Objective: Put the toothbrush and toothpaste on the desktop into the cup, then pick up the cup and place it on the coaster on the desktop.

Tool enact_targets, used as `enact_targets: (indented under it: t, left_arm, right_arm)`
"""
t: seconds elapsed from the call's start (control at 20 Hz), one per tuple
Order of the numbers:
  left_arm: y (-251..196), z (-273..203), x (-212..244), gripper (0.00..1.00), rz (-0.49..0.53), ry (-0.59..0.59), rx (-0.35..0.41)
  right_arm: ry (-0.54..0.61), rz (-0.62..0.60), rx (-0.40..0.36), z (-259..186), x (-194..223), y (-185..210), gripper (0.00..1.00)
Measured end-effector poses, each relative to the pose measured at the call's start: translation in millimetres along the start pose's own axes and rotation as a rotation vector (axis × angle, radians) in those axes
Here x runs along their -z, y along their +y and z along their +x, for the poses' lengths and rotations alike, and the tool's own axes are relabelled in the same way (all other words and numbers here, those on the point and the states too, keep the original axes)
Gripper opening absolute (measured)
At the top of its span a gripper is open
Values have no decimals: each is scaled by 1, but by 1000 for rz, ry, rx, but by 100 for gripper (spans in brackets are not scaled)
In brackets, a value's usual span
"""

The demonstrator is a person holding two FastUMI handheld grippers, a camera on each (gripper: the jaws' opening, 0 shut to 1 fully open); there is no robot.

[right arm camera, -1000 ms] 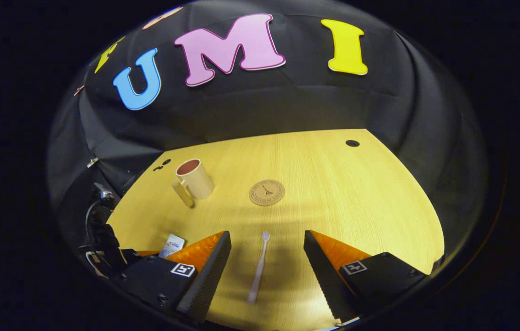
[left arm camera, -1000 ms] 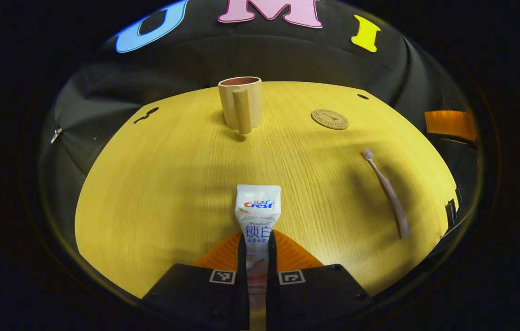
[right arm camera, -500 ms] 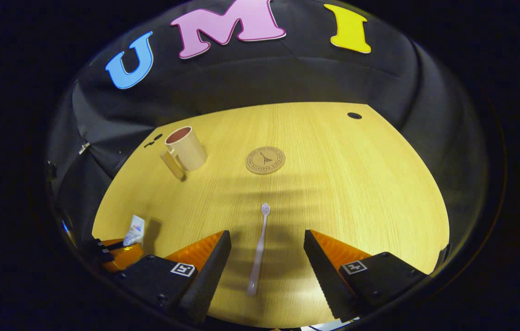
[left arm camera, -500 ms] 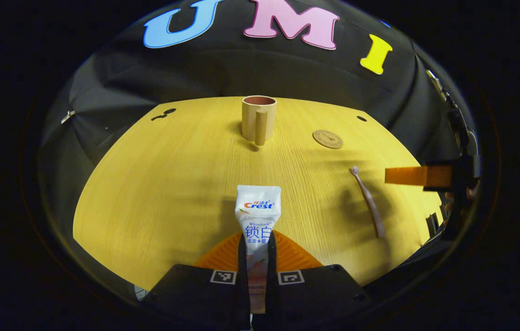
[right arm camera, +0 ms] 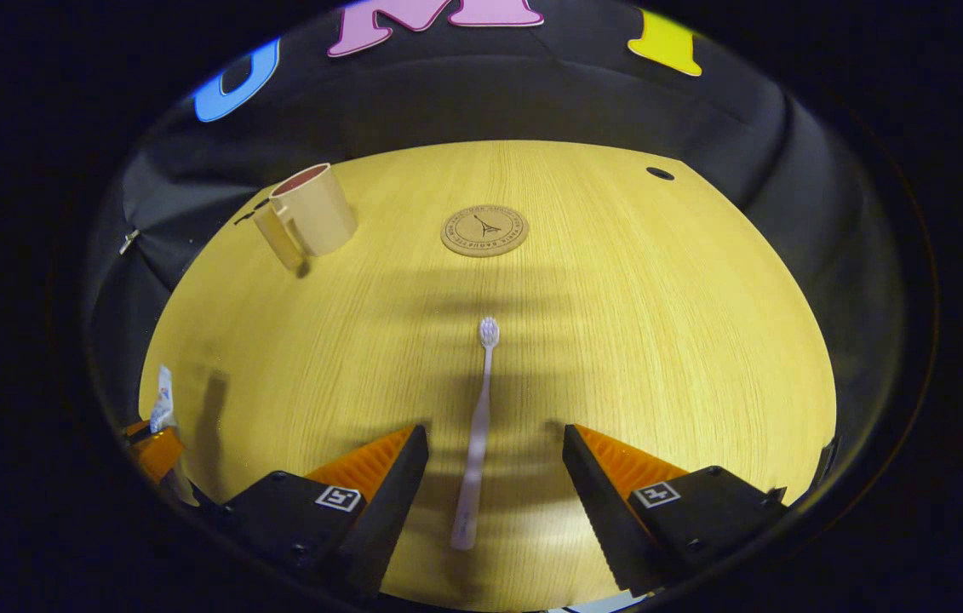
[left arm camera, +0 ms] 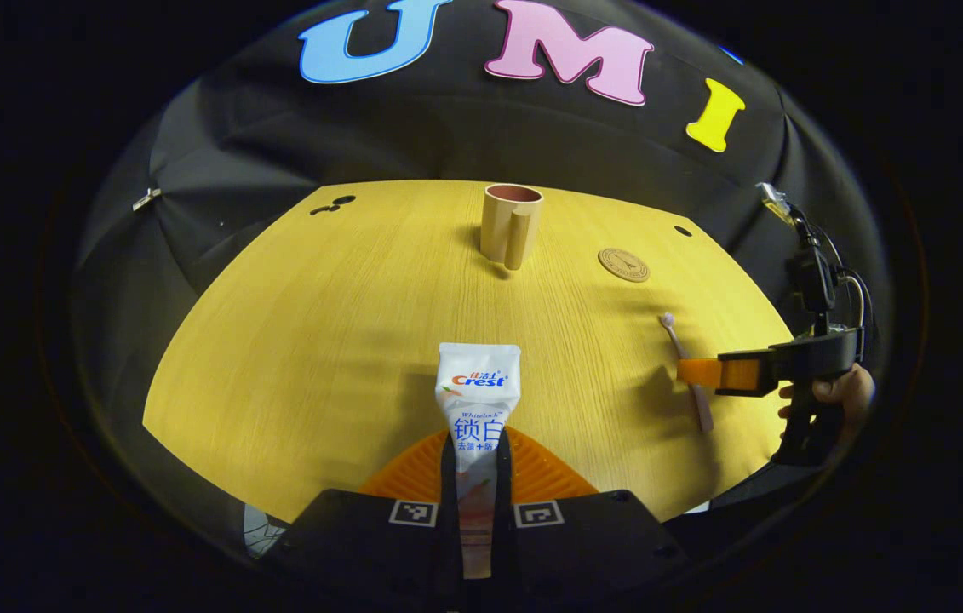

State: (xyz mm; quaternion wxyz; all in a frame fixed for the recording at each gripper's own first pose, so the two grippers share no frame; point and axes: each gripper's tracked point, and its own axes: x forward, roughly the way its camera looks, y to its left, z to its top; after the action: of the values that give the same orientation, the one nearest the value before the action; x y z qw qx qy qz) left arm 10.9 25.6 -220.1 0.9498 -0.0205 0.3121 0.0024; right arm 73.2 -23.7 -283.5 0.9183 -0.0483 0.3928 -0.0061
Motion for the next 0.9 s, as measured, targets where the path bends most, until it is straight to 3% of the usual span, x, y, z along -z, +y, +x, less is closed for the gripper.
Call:
enact_targets:
  t: [0.25,0.3,0.35,0.4,0.45,0.5,0.55,0.65,0.9]
  left_arm:
    - [5,-4,2,18,28,0,6]
    - [5,-4,1,18,37,-2,8]
    - [5,-4,0,18,46,-3,10]
    - [4,-4,-2,18,54,-5,14]
    - [2,-3,-3,18,60,-8,20]
    - [0,-3,-5,18,63,-11,24]
    - [-1,-2,-5,18,66,-13,29]
    - [-3,-2,-6,18,67,-12,32]
    - [-7,5,-7,18,56,-10,37]
  right_arm:
    - [17,-17,32,0,2,0,96]
    - [17,-13,35,2,2,1,90]
    - [20,-8,34,2,2,4,72]
    - [21,-13,34,4,1,4,67]
    - [23,-16,28,4,2,7,48]
    - [28,-25,25,3,2,8,41]
    - [29,-32,17,3,2,11,26]
    - [27,-47,-1,4,2,13,12]
    - [66,-133,-151,-3,12,24,5]
